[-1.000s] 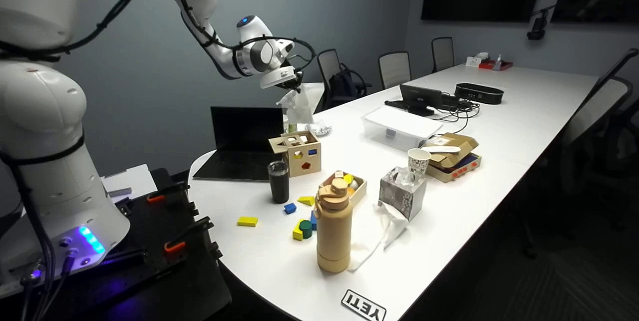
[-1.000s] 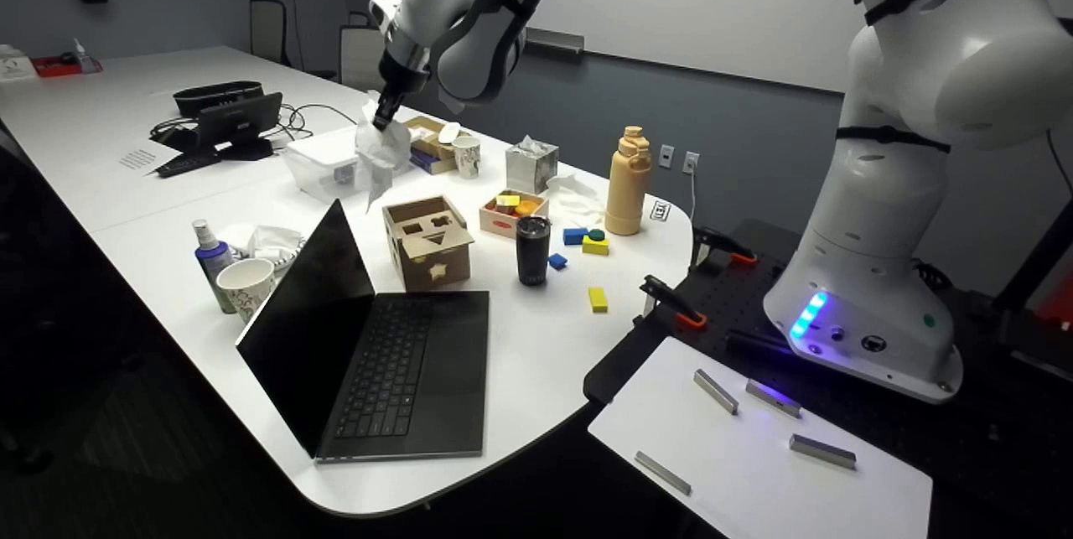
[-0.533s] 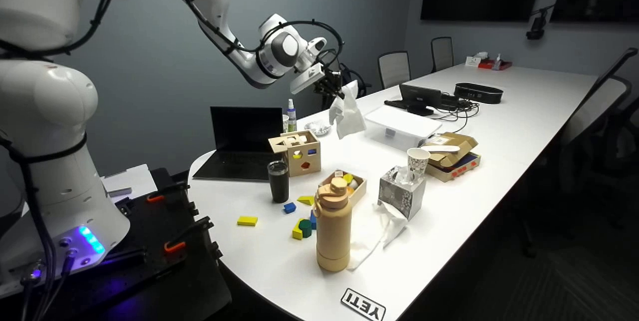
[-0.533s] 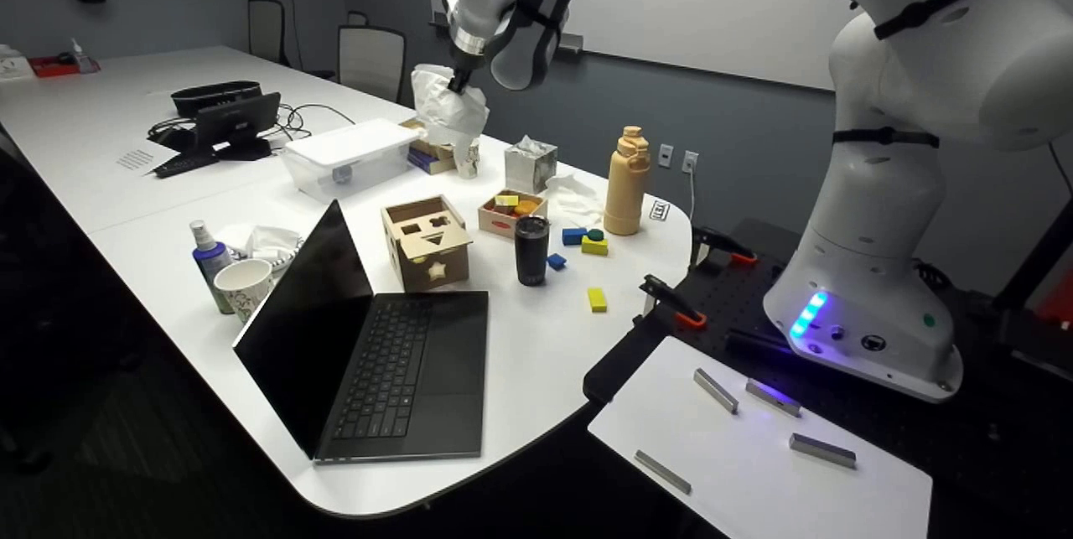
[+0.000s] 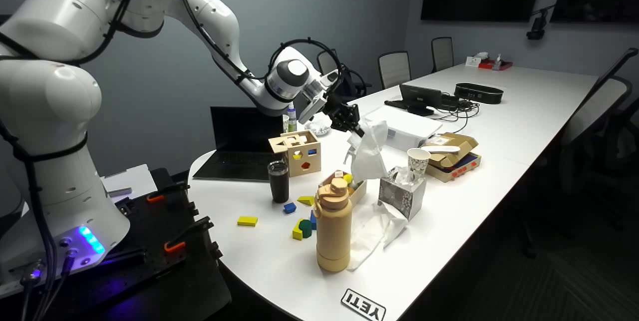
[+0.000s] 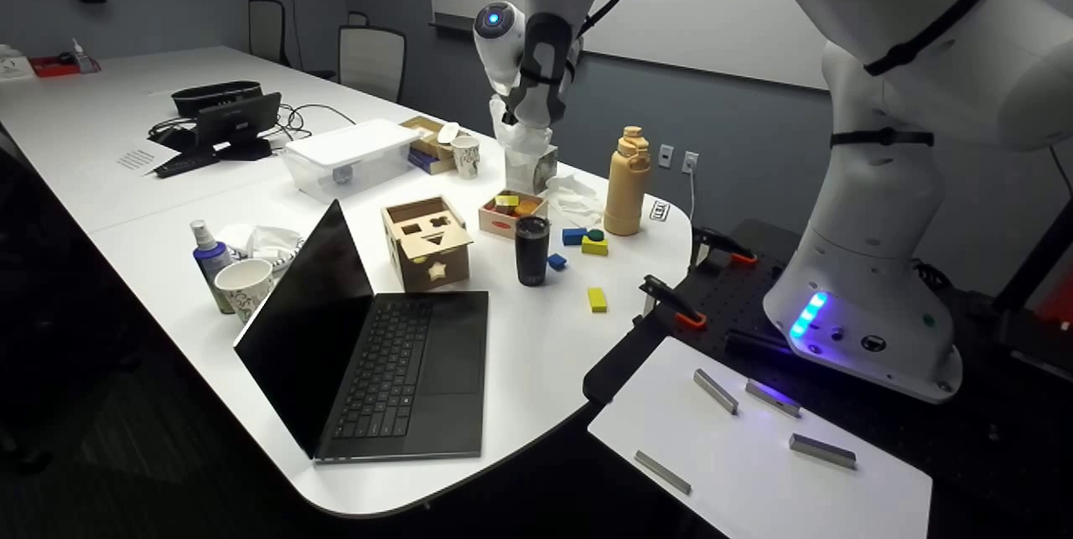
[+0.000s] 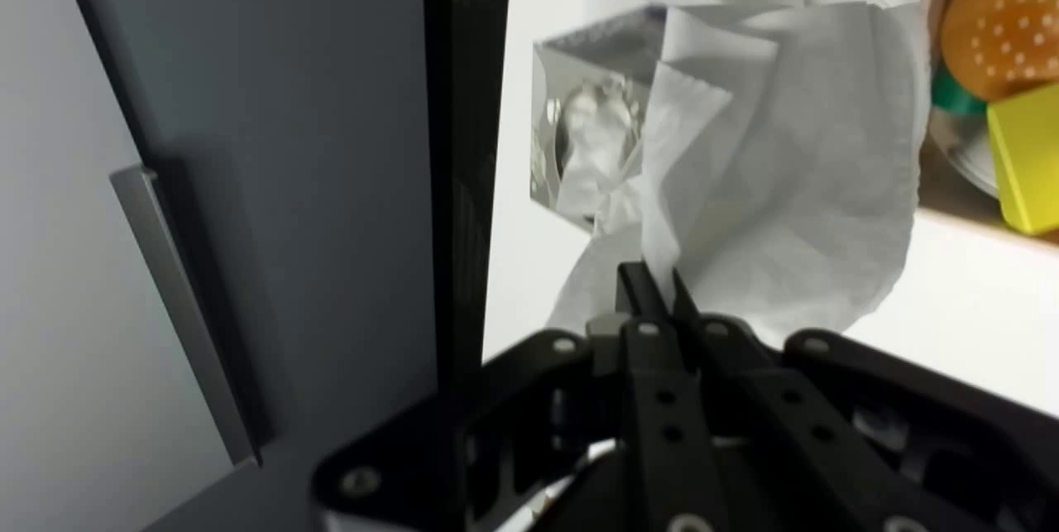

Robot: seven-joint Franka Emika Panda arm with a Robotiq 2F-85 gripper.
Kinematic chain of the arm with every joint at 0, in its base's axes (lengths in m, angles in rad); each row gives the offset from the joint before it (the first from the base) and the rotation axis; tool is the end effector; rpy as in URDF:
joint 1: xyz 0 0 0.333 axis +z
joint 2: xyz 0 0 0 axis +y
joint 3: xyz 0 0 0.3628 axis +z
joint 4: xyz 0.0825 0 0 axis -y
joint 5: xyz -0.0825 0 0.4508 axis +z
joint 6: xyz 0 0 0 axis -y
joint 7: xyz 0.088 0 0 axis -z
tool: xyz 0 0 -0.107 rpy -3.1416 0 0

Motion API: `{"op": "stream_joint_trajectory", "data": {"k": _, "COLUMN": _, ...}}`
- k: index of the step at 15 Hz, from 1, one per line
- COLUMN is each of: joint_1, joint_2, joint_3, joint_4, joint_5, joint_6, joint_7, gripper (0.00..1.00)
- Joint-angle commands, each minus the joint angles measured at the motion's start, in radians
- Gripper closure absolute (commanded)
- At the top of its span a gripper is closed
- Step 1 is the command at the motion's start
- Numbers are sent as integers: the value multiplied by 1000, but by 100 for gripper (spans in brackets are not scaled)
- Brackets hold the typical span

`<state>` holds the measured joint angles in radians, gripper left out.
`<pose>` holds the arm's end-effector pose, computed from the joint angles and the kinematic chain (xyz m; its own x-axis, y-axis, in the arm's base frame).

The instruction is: Clean up when doing the task

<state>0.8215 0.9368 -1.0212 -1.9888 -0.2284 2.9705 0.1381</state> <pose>0.7015 -0.0667 0.2008 0.9130 0.3562 0.1987 0.1030 -0.6727 0.7327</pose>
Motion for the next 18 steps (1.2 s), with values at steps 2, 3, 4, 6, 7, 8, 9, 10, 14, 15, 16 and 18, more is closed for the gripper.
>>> {"op": "stream_joint_trajectory", "data": {"k": 2, "joint_1": -15, "joint_2": 114, "joint_3": -8, "joint_4": 62, "joint_5": -4, "joint_6": -238, "joint_7": 98, "gripper": 100}}
{"op": "stream_joint_trajectory", "data": {"k": 3, "joint_1": -30, "joint_2": 123, "joint_3": 4, "joint_4": 77, "joint_5": -11, "joint_6": -304, "joint_7": 112, "gripper": 100}}
{"op": "stream_joint_trajectory", "data": {"k": 4, "joint_1": -45, "joint_2": 130, "joint_3": 15, "joint_4": 94, "joint_5": -19, "joint_6": -371, "joint_7": 124, "gripper": 100}}
{"op": "stream_joint_trajectory", "data": {"k": 6, "joint_1": -86, "joint_2": 135, "joint_3": 48, "joint_4": 128, "joint_5": -35, "joint_6": -466, "joint_7": 144, "gripper": 100}}
{"op": "stream_joint_trajectory", "data": {"k": 7, "joint_1": -108, "joint_2": 141, "joint_3": 64, "joint_4": 149, "joint_5": -44, "joint_6": -508, "joint_7": 155, "gripper": 100}}
{"op": "stream_joint_trajectory", "data": {"k": 8, "joint_1": -133, "joint_2": 144, "joint_3": 84, "joint_4": 172, "joint_5": -53, "joint_6": -543, "joint_7": 166, "gripper": 100}}
{"op": "stream_joint_trajectory", "data": {"k": 9, "joint_1": -154, "joint_2": 145, "joint_3": 102, "joint_4": 191, "joint_5": -66, "joint_6": -572, "joint_7": 184, "gripper": 100}}
{"op": "stream_joint_trajectory", "data": {"k": 10, "joint_1": -181, "joint_2": 142, "joint_3": 126, "joint_4": 214, "joint_5": -76, "joint_6": -599, "joint_7": 199, "gripper": 80}}
{"op": "stream_joint_trajectory", "data": {"k": 14, "joint_1": -258, "joint_2": 123, "joint_3": 204, "joint_4": 284, "joint_5": -139, "joint_6": -678, "joint_7": 245, "gripper": 51}}
{"op": "stream_joint_trajectory", "data": {"k": 15, "joint_1": -269, "joint_2": 111, "joint_3": 220, "joint_4": 295, "joint_5": -157, "joint_6": -687, "joint_7": 256, "gripper": 45}}
{"op": "stream_joint_trajectory", "data": {"k": 16, "joint_1": -279, "joint_2": 100, "joint_3": 237, "joint_4": 306, "joint_5": -171, "joint_6": -694, "joint_7": 266, "gripper": 36}}
{"op": "stream_joint_trajectory", "data": {"k": 18, "joint_1": -289, "joint_2": 52, "joint_3": 290, "joint_4": 324, "joint_5": -186, "joint_6": -714, "joint_7": 237, "gripper": 20}}
